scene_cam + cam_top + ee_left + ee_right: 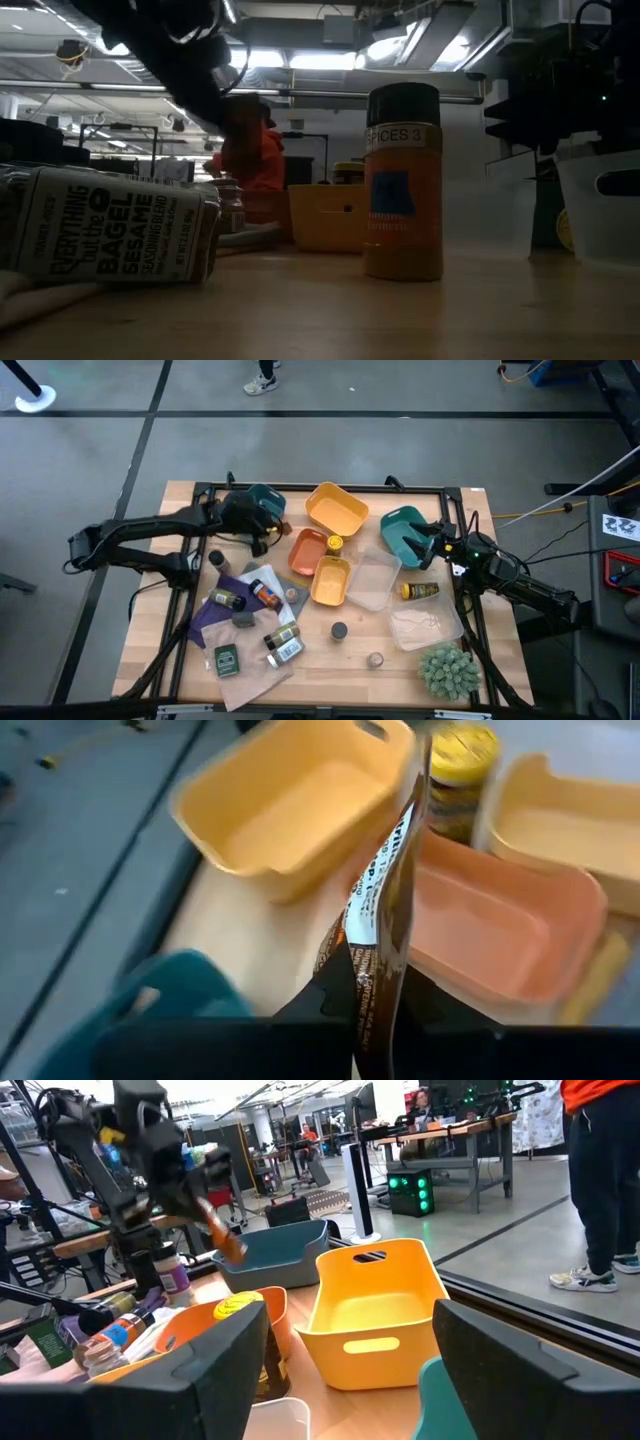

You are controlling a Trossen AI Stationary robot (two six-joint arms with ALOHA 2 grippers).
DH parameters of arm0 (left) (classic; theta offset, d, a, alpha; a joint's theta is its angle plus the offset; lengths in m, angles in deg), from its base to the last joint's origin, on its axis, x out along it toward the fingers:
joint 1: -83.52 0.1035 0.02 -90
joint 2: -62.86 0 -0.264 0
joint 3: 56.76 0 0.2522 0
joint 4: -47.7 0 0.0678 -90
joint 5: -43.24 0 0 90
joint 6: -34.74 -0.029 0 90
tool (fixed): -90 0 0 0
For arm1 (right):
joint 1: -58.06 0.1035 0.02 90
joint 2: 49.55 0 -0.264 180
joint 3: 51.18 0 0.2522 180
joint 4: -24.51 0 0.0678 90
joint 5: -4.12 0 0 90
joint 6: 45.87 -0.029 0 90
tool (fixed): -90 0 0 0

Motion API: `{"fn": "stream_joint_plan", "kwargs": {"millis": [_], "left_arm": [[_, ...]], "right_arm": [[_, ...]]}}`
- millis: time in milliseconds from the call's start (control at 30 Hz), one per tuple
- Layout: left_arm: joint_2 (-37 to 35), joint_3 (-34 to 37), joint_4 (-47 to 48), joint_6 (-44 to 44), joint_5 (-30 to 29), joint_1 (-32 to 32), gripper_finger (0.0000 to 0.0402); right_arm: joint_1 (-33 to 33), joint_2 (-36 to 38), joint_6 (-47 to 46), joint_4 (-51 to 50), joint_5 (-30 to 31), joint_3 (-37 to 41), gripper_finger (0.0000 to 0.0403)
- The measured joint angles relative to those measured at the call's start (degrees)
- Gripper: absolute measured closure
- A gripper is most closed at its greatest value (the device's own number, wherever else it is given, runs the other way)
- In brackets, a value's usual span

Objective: Sort spices by type
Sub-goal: Put the orange seasoning bag into the dark blue bin

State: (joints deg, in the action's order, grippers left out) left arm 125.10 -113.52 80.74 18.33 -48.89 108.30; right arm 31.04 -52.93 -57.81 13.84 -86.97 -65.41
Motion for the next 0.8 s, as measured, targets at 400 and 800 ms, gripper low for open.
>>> {"fn": "stream_joint_plan", "kwargs": {"millis": [400,800], "left_arm": [[1.17,-1.56,4.73,7.06,-3.05,15.38,0.0396],[12.58,-1.50,3.28,11.36,-3.17,19.91,0.0391]], "right_arm": [[0.02,-0.02,-2.84,4.17,-2.53,0.00,0.0118],[0.07,-6.73,-2.68,7.59,-6.80,-7.33,0.0118]]}}
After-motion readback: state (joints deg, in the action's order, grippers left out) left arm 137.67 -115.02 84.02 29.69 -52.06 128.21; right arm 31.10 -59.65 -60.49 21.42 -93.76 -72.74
